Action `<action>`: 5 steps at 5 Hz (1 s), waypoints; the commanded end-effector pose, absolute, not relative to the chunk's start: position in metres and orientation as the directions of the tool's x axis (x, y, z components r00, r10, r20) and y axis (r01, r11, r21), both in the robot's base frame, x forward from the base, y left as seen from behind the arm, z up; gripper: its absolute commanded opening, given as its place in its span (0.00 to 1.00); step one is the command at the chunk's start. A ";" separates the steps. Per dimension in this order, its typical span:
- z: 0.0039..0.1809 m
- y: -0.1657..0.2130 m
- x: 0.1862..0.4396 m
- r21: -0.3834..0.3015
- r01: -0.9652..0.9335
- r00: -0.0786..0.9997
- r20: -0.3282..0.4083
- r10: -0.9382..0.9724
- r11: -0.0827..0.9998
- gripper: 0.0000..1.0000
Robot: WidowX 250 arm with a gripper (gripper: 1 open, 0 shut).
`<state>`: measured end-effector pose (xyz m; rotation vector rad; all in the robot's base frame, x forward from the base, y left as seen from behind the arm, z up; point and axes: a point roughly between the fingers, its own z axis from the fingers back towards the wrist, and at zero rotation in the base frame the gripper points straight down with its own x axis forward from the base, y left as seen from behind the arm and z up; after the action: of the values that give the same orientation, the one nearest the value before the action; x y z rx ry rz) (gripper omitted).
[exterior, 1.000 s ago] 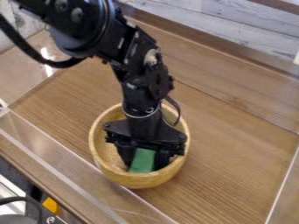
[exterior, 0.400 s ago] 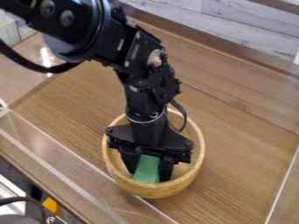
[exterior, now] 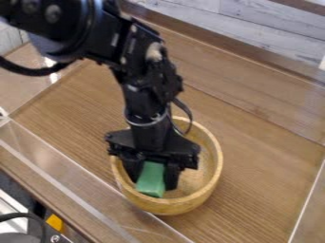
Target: Remove the green block from inside the brown bowl and put it on the table
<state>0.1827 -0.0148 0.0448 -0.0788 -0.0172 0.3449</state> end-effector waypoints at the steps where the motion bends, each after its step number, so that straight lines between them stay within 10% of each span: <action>1: 0.071 0.002 0.191 -0.107 -0.349 0.935 0.031 0.354 0.931 0.00; 2: 0.097 0.028 0.201 -0.129 -0.373 0.924 0.044 0.381 0.919 0.00; 5: 0.081 0.078 0.212 -0.118 -0.500 0.852 0.108 0.512 0.858 0.00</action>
<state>0.2079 0.0761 0.0741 -0.0956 -0.1049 0.5354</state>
